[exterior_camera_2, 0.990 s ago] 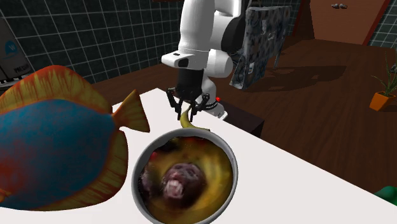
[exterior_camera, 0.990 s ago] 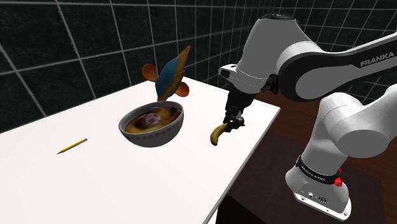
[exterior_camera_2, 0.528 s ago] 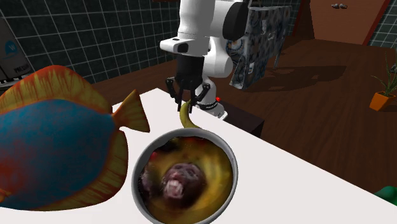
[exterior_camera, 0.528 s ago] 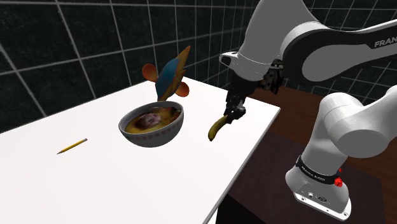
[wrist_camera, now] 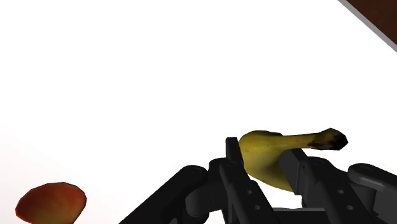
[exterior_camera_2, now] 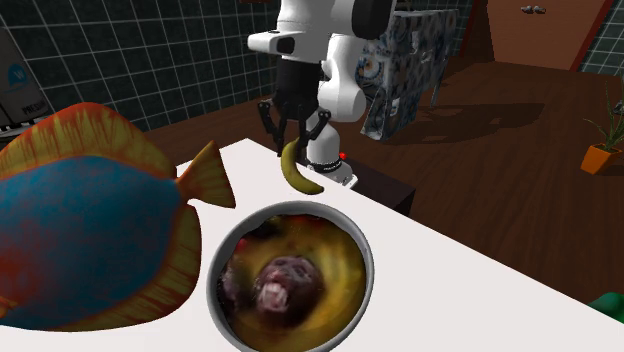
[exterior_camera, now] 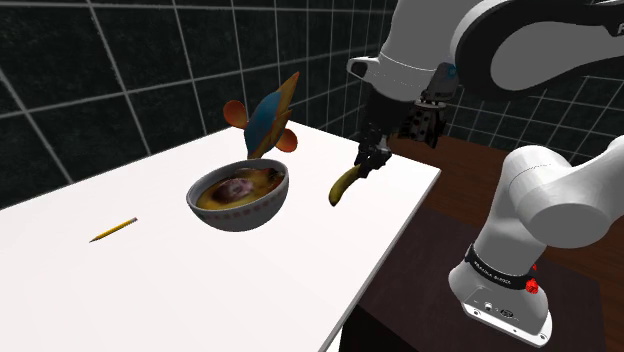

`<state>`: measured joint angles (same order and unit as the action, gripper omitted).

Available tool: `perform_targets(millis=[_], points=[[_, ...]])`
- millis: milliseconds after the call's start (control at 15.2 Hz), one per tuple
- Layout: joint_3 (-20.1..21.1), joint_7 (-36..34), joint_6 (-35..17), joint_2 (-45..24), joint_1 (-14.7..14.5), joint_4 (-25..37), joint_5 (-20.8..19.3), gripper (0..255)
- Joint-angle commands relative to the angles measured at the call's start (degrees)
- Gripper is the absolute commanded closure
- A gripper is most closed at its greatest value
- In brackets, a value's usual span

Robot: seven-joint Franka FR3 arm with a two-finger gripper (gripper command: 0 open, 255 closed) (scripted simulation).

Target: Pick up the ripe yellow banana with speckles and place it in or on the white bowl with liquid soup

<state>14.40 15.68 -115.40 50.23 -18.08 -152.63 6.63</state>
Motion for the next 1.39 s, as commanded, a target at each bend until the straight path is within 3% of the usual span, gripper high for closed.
perform_targets(millis=[0,924,1320], points=[[-0.3,0.1,1.6,0.0,0.1,1.6,-0.2,255],[-1.6,0.5,11.1,-1.1,1.0,12.3,-1.4,255],[2.9,-3.1,6.7,-15.3,2.9,22.2,-2.0,255]])
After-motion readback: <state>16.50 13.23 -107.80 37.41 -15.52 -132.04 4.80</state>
